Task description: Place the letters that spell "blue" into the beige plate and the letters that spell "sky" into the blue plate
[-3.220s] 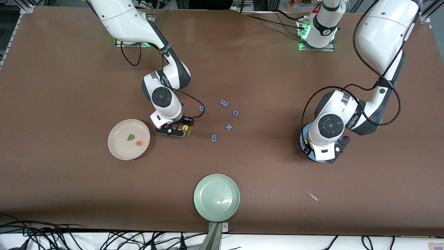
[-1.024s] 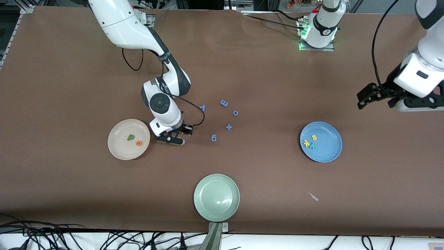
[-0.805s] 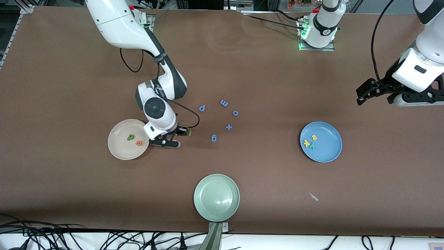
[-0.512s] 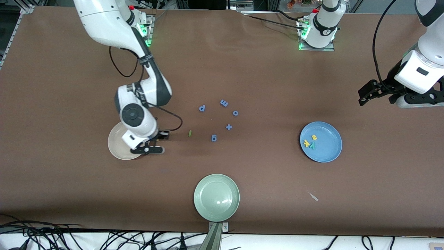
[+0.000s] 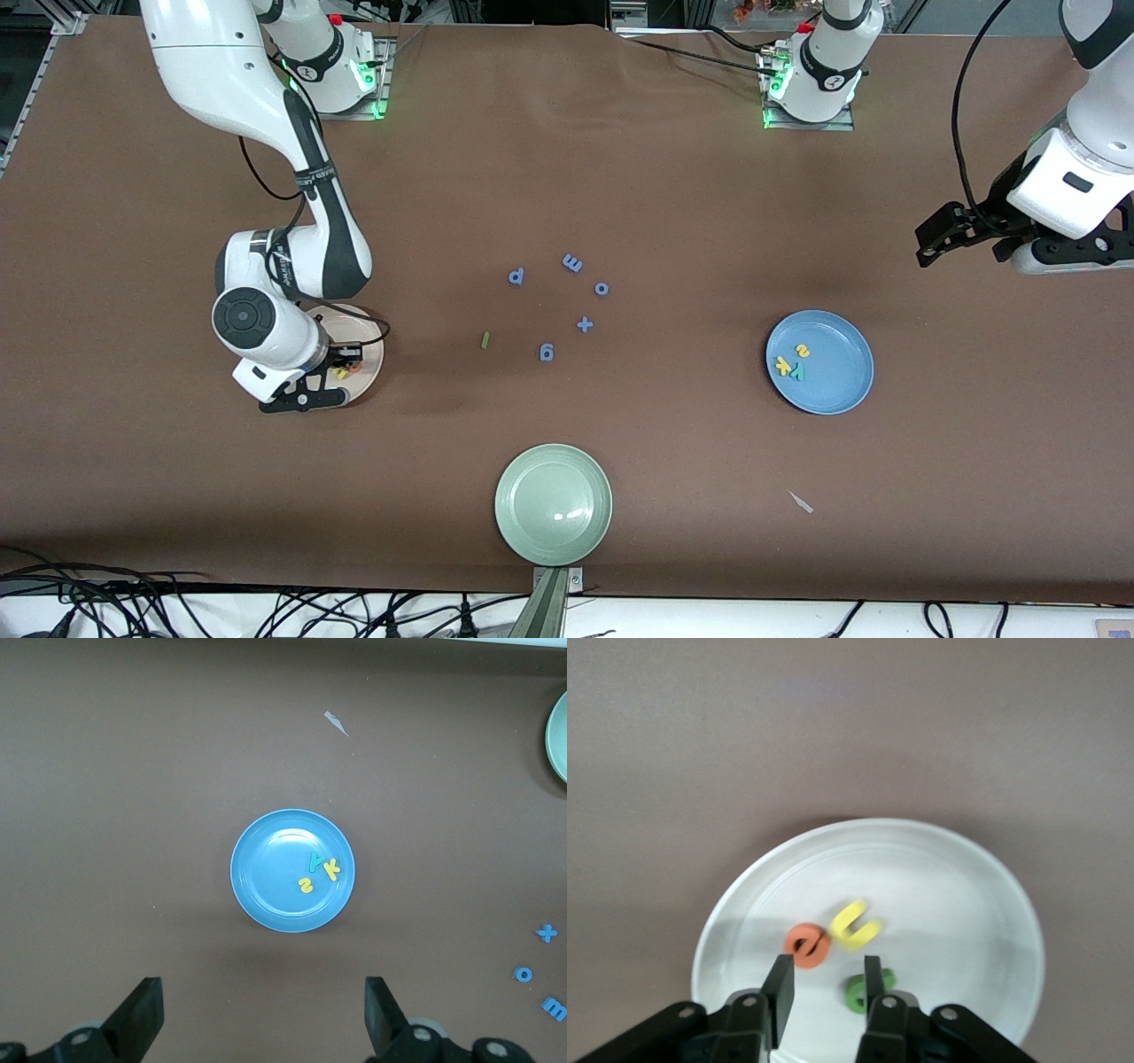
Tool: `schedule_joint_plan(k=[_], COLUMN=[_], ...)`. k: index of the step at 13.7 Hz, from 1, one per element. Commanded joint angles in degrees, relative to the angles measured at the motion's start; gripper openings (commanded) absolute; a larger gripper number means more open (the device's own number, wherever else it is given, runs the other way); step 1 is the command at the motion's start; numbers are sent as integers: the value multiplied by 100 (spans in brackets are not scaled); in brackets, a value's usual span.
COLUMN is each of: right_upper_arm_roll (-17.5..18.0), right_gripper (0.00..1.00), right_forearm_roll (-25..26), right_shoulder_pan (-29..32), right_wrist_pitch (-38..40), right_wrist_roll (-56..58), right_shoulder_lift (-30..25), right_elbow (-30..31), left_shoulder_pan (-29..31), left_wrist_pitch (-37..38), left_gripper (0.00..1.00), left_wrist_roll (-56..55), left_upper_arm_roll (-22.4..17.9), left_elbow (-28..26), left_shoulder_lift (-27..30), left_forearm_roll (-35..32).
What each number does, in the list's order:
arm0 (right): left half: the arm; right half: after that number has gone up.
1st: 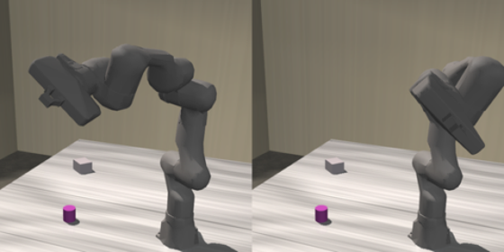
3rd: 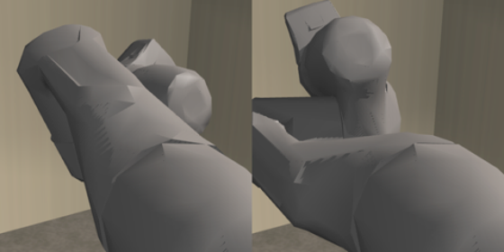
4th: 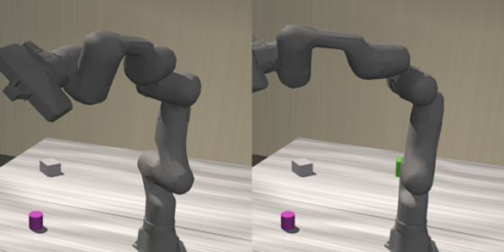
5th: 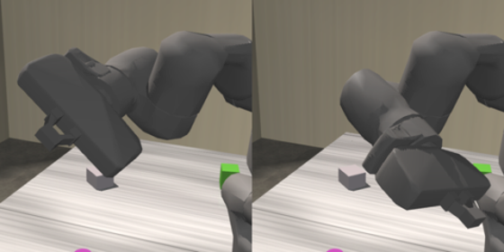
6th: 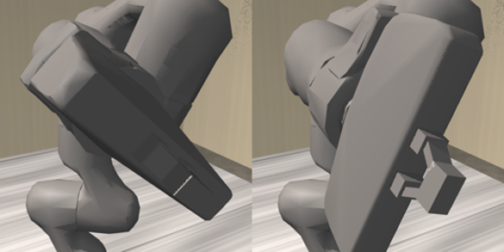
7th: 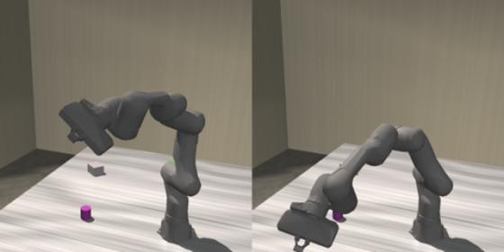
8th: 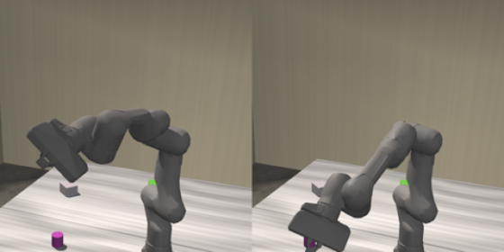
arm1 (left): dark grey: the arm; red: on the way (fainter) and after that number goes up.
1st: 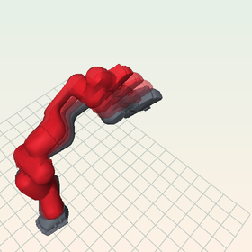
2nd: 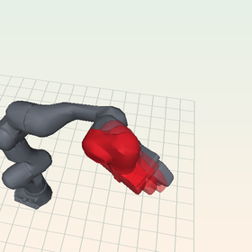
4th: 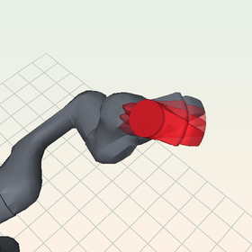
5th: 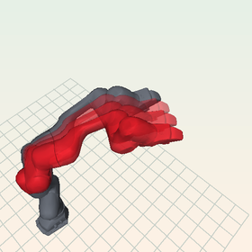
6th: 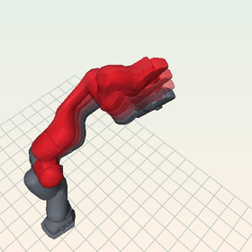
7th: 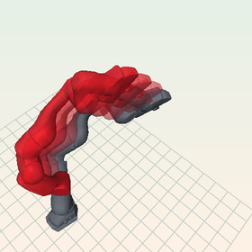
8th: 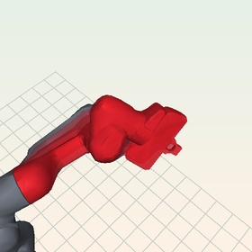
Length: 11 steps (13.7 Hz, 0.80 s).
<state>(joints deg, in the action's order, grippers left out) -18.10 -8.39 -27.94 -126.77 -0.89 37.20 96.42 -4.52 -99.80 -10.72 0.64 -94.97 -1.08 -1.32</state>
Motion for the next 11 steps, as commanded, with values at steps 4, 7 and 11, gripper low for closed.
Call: schedule_joint_plan(k=[4, 7, 11], right_upper_arm_roll=[104, 192, 228], right_gripper=[66, 66, 75], right_forearm_roll=[-277, -277, -330], right_shoulder_pan=[-98, -150, -492], right_wrist_pitch=[232, 415, 846], right_wrist_roll=[36, -166, -849], right_shoulder_lift=[-99, -73, 67], right_elbow=[-123, -430, -1054], left_shoulder_pan=[65, 109, 144], left_wrist_pitch=[-22, -22, -5], left_gripper=[100, 100, 100], left_wrist_roll=[79, 140, 429], left_upper_arm_roll=[15, 15, 24], left_elbow=[-136, -145, -110], left_shoulder_lift=[160, 161, 152], left_forearm_roll=[18, 9, 9])
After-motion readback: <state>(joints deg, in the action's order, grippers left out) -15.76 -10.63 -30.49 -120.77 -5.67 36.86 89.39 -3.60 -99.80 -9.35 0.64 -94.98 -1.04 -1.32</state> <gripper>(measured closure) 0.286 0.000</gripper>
